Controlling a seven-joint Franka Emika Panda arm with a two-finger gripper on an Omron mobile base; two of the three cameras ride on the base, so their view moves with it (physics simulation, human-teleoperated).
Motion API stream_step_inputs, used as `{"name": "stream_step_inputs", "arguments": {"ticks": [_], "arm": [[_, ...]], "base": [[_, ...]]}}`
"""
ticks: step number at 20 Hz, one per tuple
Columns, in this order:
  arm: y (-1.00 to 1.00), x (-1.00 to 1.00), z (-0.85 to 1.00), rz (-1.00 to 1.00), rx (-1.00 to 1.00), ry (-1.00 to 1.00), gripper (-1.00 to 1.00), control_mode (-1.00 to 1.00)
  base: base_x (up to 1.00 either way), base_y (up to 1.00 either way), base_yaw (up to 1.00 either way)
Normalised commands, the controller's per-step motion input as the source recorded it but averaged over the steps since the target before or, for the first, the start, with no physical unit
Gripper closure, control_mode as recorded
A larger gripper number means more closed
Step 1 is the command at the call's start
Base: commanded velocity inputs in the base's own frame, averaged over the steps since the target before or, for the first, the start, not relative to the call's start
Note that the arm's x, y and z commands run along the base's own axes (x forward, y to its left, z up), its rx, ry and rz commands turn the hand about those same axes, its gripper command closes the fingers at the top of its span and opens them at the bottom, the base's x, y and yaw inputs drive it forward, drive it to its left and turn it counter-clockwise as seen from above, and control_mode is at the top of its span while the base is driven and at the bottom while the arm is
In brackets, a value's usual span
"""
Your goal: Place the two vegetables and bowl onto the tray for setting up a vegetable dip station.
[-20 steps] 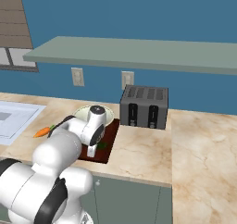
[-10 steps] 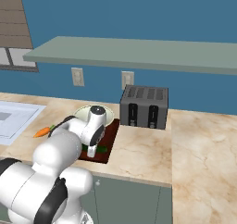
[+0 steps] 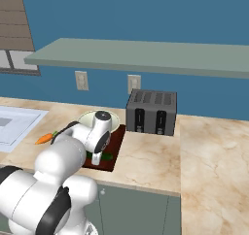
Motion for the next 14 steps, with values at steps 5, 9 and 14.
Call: {"name": "stream_step_inputs", "arguments": {"ticks": [5,9,14], "arm": [[0.0,0.0,0.0,-0.02,0.01,0.0,-1.0,-1.0],[0.0,0.0,0.0,-0.03,0.0,0.0,-1.0,-1.0],[0.0,-0.01,0.0,-0.07,0.0,0.0,-1.0,-1.0]], "base": [[0.0,0.0,0.0],[0.0,0.0,0.0],[0.0,0.0,0.0]]}}
